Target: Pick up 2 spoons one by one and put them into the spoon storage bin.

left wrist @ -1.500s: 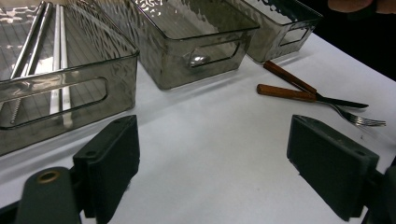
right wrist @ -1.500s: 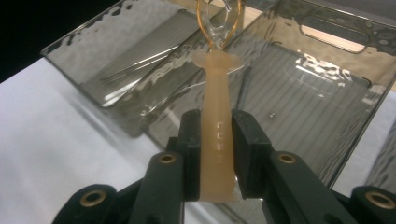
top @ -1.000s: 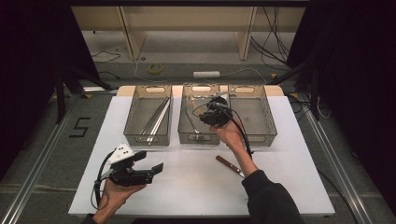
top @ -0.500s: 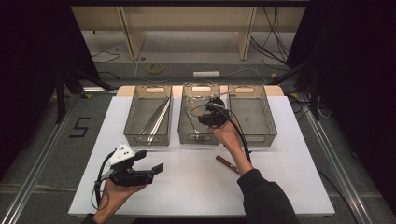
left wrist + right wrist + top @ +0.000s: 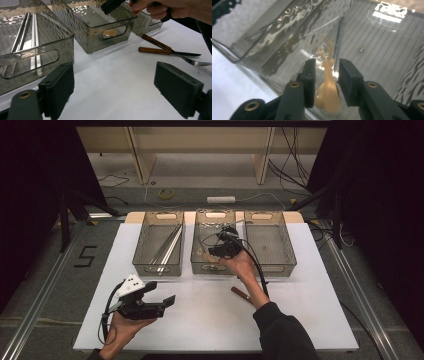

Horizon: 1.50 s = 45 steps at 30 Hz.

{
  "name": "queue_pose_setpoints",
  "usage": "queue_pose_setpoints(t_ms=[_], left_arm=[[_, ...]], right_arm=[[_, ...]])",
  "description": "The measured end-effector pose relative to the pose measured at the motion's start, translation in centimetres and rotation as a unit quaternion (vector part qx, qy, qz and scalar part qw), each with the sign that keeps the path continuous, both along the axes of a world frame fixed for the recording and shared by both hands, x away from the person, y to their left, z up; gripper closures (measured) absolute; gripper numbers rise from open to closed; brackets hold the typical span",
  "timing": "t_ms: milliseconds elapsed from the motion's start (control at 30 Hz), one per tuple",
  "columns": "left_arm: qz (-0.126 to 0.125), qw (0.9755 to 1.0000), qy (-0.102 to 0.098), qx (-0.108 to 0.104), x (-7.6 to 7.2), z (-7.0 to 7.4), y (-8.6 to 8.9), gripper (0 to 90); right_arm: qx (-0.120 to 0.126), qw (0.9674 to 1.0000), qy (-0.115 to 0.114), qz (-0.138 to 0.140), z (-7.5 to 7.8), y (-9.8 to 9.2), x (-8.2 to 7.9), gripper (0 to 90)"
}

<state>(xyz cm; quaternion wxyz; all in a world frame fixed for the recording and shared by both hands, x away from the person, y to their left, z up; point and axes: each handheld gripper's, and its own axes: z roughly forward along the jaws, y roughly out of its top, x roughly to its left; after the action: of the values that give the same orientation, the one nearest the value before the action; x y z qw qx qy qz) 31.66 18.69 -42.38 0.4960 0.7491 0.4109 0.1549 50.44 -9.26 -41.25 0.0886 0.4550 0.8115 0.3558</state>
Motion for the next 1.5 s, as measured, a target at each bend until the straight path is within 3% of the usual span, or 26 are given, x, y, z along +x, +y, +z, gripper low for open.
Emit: queue_pose_setpoints(t_ms=[133, 300, 600, 767, 1100, 1500], left_arm=[[0.001, 1.0000, 0.001, -0.003, 0.0, 0.0, 0.0, 16.1], [0.002, 1.0000, 0.001, -0.003, 0.0, 0.0, -0.1, 16.0], [0.004, 1.0000, 0.002, -0.004, 0.1, 0.0, 0.0, 16.0], [0.005, 1.0000, 0.002, -0.004, 0.1, 0.0, 0.0, 15.9], [0.006, 0.9999, 0.000, -0.011, 0.1, 0.0, 0.1, 15.8], [0.005, 0.9999, -0.002, -0.010, 0.0, 0.1, 0.2, 15.7]], right_arm=[[0.005, 1.0000, -0.004, 0.007, 0.9, -0.8, -0.6, 55.7], [0.021, 0.9990, -0.018, 0.036, 2.5, -2.2, -2.3, 46.6], [0.020, 0.9957, -0.027, 0.086, 3.9, -4.9, -6.4, 40.1], [0.017, 0.9944, -0.033, 0.099, 3.8, -6.2, -8.1, 36.9], [0.026, 0.9941, -0.040, 0.098, 2.7, -8.6, -9.7, 32.4], [0.001, 0.9939, -0.019, 0.108, 1.2, -9.7, -10.3, 29.3]])
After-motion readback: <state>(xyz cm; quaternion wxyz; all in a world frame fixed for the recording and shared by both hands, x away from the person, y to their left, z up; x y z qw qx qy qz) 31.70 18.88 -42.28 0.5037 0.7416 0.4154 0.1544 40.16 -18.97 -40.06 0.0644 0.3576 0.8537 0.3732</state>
